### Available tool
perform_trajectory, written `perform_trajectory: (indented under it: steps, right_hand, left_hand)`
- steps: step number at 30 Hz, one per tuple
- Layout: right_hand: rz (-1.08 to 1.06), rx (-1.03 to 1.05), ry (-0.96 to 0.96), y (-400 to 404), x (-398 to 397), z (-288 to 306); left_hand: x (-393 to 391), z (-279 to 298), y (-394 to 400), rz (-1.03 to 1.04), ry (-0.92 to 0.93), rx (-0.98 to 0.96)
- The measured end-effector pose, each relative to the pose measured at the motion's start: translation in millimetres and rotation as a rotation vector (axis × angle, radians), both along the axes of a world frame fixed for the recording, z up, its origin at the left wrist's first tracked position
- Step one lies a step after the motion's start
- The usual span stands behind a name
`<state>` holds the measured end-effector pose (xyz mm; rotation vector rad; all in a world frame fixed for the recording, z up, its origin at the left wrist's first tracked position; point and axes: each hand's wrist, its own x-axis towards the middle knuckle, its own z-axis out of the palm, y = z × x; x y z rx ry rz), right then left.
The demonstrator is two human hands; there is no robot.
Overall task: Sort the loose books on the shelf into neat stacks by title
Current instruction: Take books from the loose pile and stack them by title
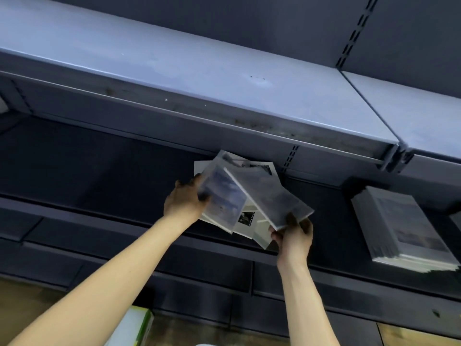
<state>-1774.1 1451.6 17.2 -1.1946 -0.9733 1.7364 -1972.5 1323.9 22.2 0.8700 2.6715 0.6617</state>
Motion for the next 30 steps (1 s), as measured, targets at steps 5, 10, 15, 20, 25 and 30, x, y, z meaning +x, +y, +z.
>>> perform_trajectory:
  steps: [5,10,15,20,25,30]
  right_hand:
    - [0.104,-0.042,0.051,-6,-4,14]
    - [0.2,-0.019,-0.016,-18,-2,16]
    - [0.358,0.135,-0.189,-31,4,9]
    - [0.527,0.218,-0.352,-33,13,11]
    - [0.266,0.272,-0.523,-5,28,2]
    - [0.349,0.332,-0.528,18,29,4]
  left_hand:
    - [38,-4,-5,-0.012,-0.244,0.16]
    - [73,-6,-3,-0.001,-0.533,0.32]
    - [80,-5,0,0.1,-0.707,0.472]
    - [86,0,6,0.12,-0.726,0.487]
    - [87,-4,11,0.145,-0.747,0.46]
    - [84,2,7,0.139,-0.739,0.449]
